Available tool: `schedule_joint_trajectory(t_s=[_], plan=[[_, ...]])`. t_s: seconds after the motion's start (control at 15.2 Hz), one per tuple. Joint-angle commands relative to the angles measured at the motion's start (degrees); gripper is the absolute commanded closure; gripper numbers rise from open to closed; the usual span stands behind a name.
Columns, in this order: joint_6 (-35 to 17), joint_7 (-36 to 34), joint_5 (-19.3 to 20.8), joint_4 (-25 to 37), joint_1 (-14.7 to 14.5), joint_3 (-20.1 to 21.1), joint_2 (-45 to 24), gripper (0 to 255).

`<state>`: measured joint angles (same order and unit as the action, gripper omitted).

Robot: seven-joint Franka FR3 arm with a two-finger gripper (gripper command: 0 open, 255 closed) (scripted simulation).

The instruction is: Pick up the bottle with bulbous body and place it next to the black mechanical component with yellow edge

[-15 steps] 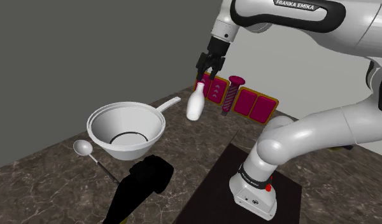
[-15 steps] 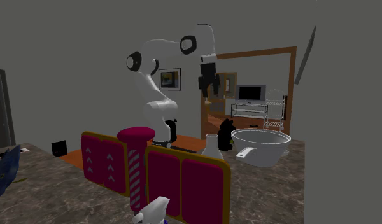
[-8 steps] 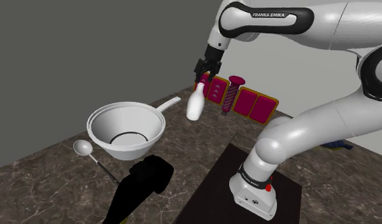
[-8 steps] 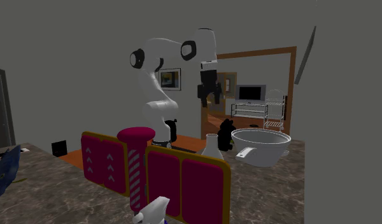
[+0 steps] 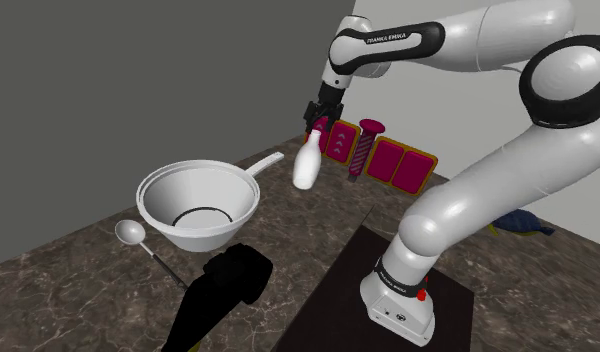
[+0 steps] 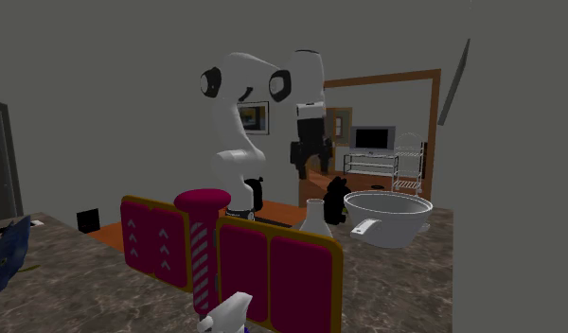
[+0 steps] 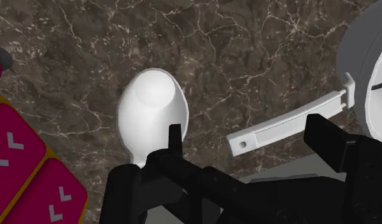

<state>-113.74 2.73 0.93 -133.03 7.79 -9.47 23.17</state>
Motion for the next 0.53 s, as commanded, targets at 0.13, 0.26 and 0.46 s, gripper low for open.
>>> schedule_joint_trajectory(t_s=[0.13,0.26,0.46], plan=[[-3.80,1.78,0.98,3.30,1.58,-2.49,-6.87,0],[-5.51,2.62,1.19,5.04,2.31,-3.64,-10.19,0],[-7.44,3.31,1.17,5.98,2.86,-4.51,-12.99,0]])
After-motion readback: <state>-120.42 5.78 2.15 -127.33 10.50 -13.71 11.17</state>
